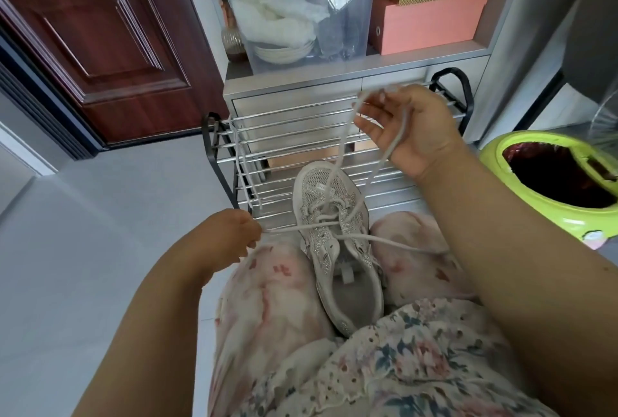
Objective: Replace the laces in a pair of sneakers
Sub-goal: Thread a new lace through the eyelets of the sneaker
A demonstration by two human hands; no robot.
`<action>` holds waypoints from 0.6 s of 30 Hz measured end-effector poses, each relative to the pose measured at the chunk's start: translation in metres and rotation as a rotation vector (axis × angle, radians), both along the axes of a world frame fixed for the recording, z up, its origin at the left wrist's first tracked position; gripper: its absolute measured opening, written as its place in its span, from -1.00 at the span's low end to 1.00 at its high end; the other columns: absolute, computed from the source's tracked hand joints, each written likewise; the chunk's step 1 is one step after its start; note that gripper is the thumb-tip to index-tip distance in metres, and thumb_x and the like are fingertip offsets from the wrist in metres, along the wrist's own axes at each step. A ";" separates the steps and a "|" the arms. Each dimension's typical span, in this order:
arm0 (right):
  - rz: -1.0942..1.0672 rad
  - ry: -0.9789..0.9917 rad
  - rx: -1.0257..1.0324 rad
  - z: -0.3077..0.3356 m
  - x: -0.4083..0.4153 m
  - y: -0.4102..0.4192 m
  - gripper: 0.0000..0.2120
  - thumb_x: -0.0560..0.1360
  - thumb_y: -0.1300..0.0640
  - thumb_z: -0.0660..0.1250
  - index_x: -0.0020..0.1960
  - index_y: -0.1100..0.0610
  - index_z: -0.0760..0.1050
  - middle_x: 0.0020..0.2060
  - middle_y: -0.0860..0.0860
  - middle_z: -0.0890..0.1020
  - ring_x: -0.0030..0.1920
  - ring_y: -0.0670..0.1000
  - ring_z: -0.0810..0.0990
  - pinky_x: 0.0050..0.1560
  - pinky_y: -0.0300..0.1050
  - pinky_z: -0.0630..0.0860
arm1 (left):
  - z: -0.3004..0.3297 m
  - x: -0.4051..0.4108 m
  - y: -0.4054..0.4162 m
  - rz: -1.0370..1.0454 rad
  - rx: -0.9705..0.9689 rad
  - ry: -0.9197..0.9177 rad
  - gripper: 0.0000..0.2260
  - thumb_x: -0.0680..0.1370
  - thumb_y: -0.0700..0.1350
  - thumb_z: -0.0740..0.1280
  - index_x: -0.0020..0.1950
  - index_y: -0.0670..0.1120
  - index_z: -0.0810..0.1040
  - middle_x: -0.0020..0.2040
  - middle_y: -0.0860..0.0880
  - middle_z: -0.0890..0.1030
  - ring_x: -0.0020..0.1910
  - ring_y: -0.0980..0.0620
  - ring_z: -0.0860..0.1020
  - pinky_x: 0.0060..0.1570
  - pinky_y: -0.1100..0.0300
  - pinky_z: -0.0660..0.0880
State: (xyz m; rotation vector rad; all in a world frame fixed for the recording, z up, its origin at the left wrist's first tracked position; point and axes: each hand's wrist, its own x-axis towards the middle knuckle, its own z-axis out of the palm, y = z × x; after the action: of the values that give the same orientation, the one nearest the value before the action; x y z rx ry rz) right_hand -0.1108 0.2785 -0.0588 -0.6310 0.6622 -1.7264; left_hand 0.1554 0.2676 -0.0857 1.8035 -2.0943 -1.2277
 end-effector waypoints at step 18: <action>-0.114 0.082 0.268 -0.027 -0.009 0.023 -0.69 0.56 0.00 0.25 -0.30 0.12 0.39 -0.49 -0.01 0.39 -0.48 -0.05 0.33 -0.47 -0.24 0.33 | -0.010 -0.038 0.020 -0.411 -0.616 -0.089 -0.76 0.55 0.01 0.32 -0.29 0.00 0.41 -0.33 0.09 0.45 -0.29 0.07 0.42 -0.27 0.13 0.36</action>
State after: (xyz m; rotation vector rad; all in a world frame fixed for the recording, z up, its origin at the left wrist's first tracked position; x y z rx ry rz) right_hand -0.1203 0.3010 -0.0857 -0.4858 0.9847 -1.6846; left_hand 0.1173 0.2879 -0.0959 1.2126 -2.5908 -0.4526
